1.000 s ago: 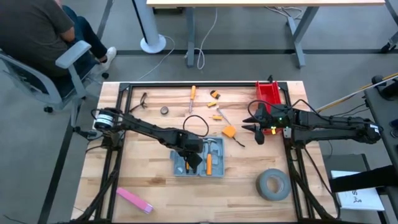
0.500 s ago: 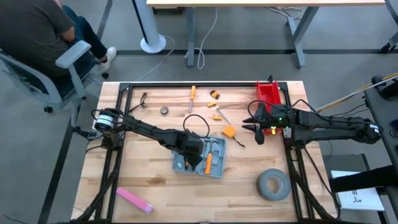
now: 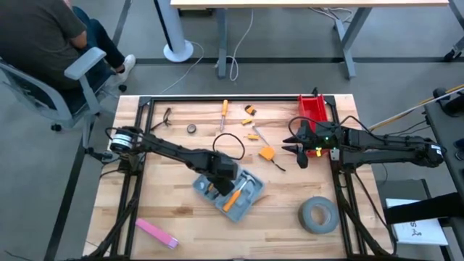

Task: Prefit tool cases
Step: Put the yellow pliers into the gray pre-fit tool case

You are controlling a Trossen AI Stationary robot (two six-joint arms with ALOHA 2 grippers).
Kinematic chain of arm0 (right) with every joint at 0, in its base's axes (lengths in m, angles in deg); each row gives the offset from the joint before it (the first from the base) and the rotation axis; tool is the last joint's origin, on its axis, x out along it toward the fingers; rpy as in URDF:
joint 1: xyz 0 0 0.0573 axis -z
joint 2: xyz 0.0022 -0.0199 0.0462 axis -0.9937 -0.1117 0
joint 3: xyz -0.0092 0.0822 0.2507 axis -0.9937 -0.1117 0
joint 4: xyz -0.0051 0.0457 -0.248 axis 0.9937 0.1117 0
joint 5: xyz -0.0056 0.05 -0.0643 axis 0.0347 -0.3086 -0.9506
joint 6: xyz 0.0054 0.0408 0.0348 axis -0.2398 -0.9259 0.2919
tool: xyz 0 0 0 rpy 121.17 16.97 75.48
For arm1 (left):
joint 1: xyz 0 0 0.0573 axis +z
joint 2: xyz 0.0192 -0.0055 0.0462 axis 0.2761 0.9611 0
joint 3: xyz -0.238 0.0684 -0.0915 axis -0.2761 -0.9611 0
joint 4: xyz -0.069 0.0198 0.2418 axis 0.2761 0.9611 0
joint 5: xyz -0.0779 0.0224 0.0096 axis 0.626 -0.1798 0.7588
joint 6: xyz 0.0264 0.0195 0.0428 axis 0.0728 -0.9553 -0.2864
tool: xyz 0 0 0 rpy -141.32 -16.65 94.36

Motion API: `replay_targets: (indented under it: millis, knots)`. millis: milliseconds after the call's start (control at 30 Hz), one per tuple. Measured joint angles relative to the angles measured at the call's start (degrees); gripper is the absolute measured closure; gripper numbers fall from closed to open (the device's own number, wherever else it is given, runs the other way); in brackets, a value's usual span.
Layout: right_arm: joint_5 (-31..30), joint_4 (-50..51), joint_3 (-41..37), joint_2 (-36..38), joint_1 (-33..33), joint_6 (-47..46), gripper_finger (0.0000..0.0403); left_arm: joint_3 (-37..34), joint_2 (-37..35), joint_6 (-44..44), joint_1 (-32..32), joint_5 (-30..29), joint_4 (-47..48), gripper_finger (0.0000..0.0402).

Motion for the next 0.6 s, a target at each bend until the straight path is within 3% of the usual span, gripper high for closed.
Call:
replay_targets:
  millis: [333,600]
  knots:
    - [0.0,0.0,0.0,0.0,0.0,0.0,0.0311,2.1,-0.2,-1.4,0.0,-0.2,1.6,0.038]
    - [0.0,0.0,0.0,0.0,0.0,0.0,0.0301,2.3,-0.2,-1.3,0.0,1.2,2.3,0.0366]
